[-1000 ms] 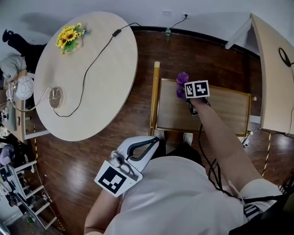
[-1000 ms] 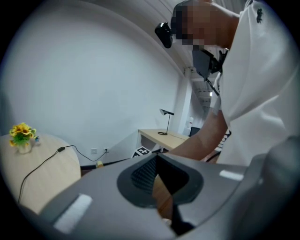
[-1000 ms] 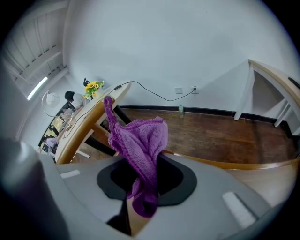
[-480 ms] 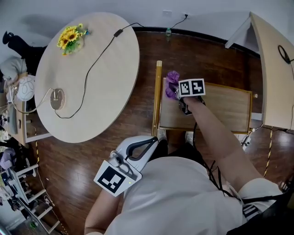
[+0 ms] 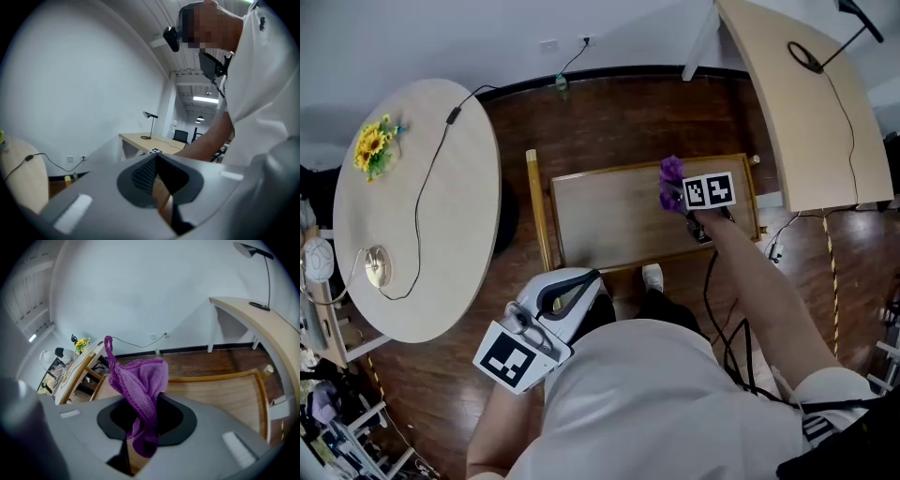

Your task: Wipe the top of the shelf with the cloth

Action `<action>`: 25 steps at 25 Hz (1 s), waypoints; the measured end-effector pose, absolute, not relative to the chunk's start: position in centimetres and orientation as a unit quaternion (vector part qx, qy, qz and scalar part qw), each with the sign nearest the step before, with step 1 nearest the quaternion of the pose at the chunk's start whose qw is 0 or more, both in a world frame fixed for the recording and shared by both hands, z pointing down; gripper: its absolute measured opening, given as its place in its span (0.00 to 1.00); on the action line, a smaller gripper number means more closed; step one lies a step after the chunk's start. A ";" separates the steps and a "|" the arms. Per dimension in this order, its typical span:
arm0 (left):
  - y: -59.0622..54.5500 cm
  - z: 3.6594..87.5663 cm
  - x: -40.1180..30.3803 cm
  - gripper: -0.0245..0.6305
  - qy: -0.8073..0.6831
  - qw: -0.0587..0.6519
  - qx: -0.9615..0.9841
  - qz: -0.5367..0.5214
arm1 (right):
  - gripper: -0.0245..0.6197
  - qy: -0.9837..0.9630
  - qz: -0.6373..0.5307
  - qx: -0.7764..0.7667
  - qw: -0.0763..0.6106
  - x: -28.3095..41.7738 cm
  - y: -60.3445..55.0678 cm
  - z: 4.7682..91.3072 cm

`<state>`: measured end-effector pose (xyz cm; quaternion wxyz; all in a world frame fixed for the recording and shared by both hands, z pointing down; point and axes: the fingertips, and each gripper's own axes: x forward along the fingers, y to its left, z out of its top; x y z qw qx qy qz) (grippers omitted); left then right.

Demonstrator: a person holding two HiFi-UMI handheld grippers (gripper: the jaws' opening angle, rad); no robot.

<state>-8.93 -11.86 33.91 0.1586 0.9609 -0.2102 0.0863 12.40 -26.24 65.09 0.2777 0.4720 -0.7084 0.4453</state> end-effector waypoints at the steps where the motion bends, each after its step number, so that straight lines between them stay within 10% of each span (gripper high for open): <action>1: -11.9 33.8 -7.7 0.07 -0.202 0.157 0.963 0.086 | 0.19 -0.699 0.445 0.484 0.281 15.1 -25.7 65.1; 13: -11.7 33.4 1.8 0.07 -0.194 0.150 0.963 0.108 | 0.19 -0.622 0.428 0.555 0.350 39.0 -22.7 67.1; 25: -11.6 34.3 2.3 0.07 -0.230 0.160 0.951 0.130 | 0.19 -0.602 0.454 0.539 0.374 39.5 -22.5 72.2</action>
